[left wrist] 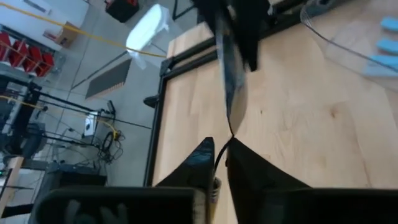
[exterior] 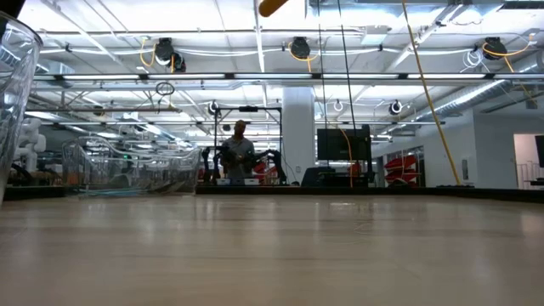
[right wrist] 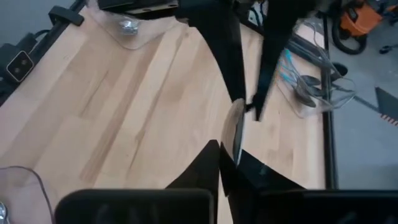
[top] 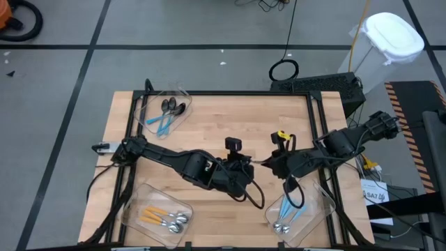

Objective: Sort silverware by color (type)
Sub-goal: Put the yellow spoon into the bottom left transparent bin

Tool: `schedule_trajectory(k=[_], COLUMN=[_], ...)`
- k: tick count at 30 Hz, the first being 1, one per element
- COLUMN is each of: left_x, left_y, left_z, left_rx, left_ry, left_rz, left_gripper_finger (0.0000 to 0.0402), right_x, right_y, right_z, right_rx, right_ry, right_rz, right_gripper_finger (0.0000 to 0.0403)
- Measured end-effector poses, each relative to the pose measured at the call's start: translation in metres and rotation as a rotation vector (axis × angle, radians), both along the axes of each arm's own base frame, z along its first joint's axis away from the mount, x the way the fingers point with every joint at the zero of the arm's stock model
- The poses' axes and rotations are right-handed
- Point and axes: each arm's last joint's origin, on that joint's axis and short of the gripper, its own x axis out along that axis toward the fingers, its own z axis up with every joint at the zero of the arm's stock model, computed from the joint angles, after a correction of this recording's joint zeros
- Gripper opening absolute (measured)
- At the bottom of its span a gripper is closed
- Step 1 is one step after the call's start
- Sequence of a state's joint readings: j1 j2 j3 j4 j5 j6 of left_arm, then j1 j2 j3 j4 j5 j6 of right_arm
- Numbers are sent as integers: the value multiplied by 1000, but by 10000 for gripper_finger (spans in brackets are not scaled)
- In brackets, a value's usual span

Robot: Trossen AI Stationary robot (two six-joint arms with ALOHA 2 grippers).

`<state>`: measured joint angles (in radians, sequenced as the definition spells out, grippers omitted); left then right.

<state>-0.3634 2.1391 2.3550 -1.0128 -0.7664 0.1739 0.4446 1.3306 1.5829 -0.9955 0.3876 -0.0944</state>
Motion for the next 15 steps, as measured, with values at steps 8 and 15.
schedule_trajectory(k=[8, 15], left_x=[-19, -60], left_y=[-4, 30], left_z=[39, 98], left_rx=[-161, -614], left_ry=[-207, -520], left_rz=[27, 196], left_gripper_finger=[148, 187], right_x=[-24, -57], right_y=[-7, -14], right_z=[18, 38], right_rx=[-2, 12], right_ry=[-73, -167], right_rz=[47, 149], right_gripper_finger=[3, 2])
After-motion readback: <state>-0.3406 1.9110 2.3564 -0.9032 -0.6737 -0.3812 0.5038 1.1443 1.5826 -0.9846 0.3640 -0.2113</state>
